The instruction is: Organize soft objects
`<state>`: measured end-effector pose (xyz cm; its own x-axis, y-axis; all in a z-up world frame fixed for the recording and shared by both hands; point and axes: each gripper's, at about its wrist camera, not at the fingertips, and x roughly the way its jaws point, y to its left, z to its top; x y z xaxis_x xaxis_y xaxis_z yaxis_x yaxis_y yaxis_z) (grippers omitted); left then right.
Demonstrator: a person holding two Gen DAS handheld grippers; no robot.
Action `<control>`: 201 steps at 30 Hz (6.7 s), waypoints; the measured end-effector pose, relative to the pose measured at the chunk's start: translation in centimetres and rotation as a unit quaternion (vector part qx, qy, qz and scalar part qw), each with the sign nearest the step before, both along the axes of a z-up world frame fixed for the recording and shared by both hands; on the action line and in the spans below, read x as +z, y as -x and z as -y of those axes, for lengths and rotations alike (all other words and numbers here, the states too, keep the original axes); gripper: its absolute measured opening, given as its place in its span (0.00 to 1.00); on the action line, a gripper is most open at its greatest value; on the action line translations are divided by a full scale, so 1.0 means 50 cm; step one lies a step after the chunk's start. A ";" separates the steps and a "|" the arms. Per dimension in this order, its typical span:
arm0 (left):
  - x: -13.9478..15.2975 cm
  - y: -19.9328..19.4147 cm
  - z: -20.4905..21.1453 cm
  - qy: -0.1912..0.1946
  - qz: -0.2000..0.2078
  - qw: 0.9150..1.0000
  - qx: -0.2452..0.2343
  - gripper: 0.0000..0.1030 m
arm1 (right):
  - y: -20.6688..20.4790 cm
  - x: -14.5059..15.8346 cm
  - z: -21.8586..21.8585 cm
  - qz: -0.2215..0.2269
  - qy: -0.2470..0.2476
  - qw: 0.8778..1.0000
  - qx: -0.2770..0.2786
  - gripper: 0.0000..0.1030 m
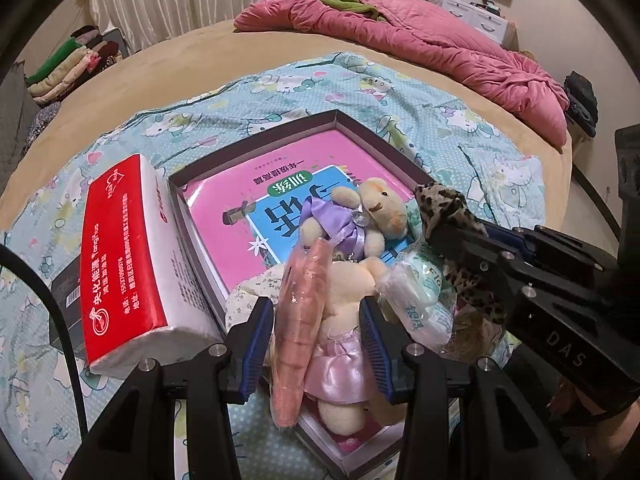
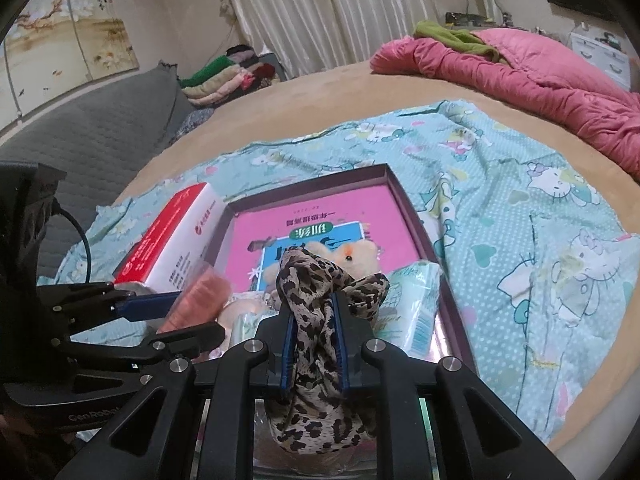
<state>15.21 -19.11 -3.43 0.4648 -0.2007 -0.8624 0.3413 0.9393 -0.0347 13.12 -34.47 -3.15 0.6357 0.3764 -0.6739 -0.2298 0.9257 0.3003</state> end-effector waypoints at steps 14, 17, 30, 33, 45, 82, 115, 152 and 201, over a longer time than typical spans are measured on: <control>-0.002 -0.012 -0.017 0.005 -0.006 1.000 0.019 0.44 | -0.004 -0.003 0.000 -0.002 -0.004 1.000 0.000 0.18; -0.002 -0.016 -0.025 0.013 -0.008 1.000 0.027 0.44 | -0.009 -0.011 -0.003 -0.007 -0.002 1.000 0.001 0.19; -0.012 -0.027 -0.039 0.045 -0.026 0.998 0.034 0.44 | -0.015 -0.031 -0.001 -0.016 -0.009 1.000 -0.006 0.41; -0.010 -0.027 -0.040 0.054 -0.027 0.998 0.033 0.44 | -0.014 -0.031 0.001 -0.016 -0.013 1.000 -0.007 0.44; -0.003 -0.022 -0.041 0.048 -0.017 0.998 0.033 0.53 | -0.008 -0.023 -0.001 -0.007 -0.015 1.000 -0.004 0.57; 0.058 0.021 -0.066 0.062 0.023 0.996 0.054 0.77 | 0.049 0.050 0.005 0.046 0.021 0.997 -0.056 0.74; 0.149 0.106 -0.172 0.026 0.077 0.991 0.109 0.85 | 0.178 0.198 -0.083 0.092 0.031 0.992 -0.080 0.79; 0.122 0.263 -0.201 0.012 0.048 0.991 0.124 0.85 | 0.291 0.150 -0.124 0.019 0.090 0.989 -0.119 0.80; 0.100 0.274 -0.197 -0.008 0.045 0.991 0.129 0.85 | 0.299 0.130 -0.146 0.007 0.101 0.991 -0.086 0.80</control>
